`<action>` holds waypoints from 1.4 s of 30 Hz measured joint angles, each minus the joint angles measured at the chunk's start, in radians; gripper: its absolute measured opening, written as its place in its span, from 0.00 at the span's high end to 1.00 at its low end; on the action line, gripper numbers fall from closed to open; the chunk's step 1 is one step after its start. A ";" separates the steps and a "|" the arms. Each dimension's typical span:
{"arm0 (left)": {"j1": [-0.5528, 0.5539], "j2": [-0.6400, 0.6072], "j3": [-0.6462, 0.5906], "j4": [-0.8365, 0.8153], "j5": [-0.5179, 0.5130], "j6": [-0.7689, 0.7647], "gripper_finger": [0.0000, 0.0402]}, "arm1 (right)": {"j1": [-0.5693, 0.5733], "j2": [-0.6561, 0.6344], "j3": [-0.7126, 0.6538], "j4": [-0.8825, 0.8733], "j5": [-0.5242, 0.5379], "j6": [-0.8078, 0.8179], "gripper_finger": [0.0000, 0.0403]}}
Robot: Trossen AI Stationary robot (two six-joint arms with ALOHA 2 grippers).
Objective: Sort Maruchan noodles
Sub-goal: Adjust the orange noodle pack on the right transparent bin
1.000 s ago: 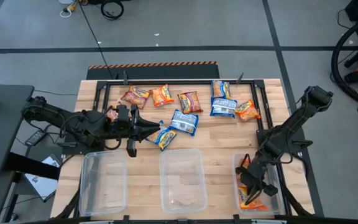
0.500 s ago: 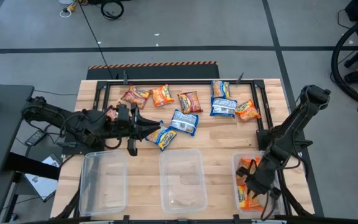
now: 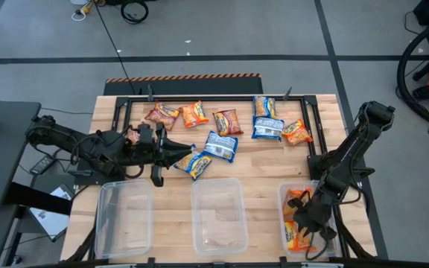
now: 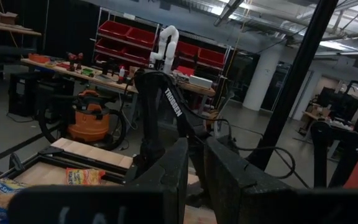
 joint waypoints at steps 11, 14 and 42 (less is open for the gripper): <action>0.025 0.000 0.000 0.001 0.000 0.003 0.86 | 0.012 0.093 0.000 0.014 -0.005 -0.009 0.67; 0.036 0.000 0.000 0.001 0.000 0.003 0.86 | 0.017 0.128 0.000 0.029 0.009 -0.016 0.63; 0.046 0.000 0.000 0.001 0.000 0.055 0.86 | 0.009 -0.111 0.177 -0.340 -0.035 0.051 0.99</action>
